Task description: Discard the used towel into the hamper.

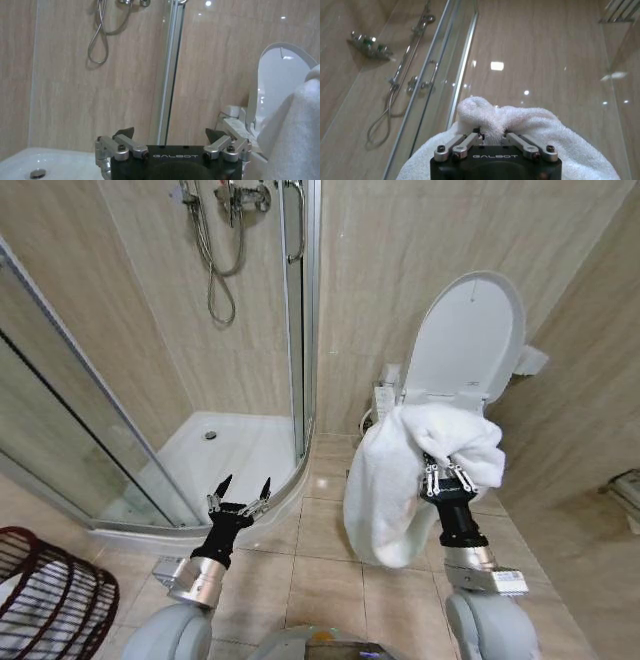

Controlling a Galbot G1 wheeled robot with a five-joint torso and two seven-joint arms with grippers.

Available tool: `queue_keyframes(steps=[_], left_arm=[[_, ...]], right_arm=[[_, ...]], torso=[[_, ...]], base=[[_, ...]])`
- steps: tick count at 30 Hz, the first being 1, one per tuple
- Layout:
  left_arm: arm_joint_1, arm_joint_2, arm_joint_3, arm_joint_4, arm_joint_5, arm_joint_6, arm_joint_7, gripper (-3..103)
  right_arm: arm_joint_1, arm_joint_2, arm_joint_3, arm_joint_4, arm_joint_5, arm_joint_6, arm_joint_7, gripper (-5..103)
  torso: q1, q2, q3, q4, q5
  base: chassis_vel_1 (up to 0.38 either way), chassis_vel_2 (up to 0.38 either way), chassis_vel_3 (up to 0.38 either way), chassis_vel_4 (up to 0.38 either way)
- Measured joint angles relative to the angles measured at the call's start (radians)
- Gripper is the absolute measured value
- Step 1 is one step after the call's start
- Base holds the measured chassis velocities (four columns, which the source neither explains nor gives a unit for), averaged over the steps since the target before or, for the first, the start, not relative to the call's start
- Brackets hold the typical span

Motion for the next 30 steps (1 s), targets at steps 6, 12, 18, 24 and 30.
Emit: queue_keyframes(steps=[6, 12, 18, 24, 30], left_arm=[[0.000, 0.000, 0.000, 0.000, 0.000, 0.000, 0.000, 97], [0.000, 0.000, 0.000, 0.000, 0.000, 0.000, 0.000, 97], [0.000, 0.000, 0.000, 0.000, 0.000, 0.000, 0.000, 97], [0.000, 0.000, 0.000, 0.000, 0.000, 0.000, 0.000, 97], [0.000, 0.000, 0.000, 0.000, 0.000, 0.000, 0.000, 97]], right_arm=[[0.032, -0.024, 0.015, 0.021, 0.064, -0.002, -0.007, 14], [0.052, -0.038, 0.031, 0.033, 0.096, 0.001, -0.028, 14], [0.056, -0.038, 0.040, 0.041, 0.110, 0.018, -0.049, 14], [0.046, -0.028, 0.023, 0.034, 0.108, 0.043, -0.054, 14], [0.045, -0.031, 0.030, 0.046, 0.110, 0.042, -0.055, 14]], torso=[[0.009, 0.028, 0.019, 0.0001, 0.0000], [0.018, 0.055, 0.037, 0.0000, 0.0000], [0.026, 0.079, 0.052, 0.0001, -0.0001], [0.036, 0.104, 0.067, 0.0001, 0.0000], [0.043, 0.125, 0.082, 0.0001, -0.0001]], base=[[0.000, 0.000, 0.000, 0.000], [0.000, 0.000, 0.000, 0.000], [0.000, 0.000, 0.000, 0.000], [0.000, 0.000, 0.000, 0.000], [0.000, 0.000, 0.000, 0.000]])
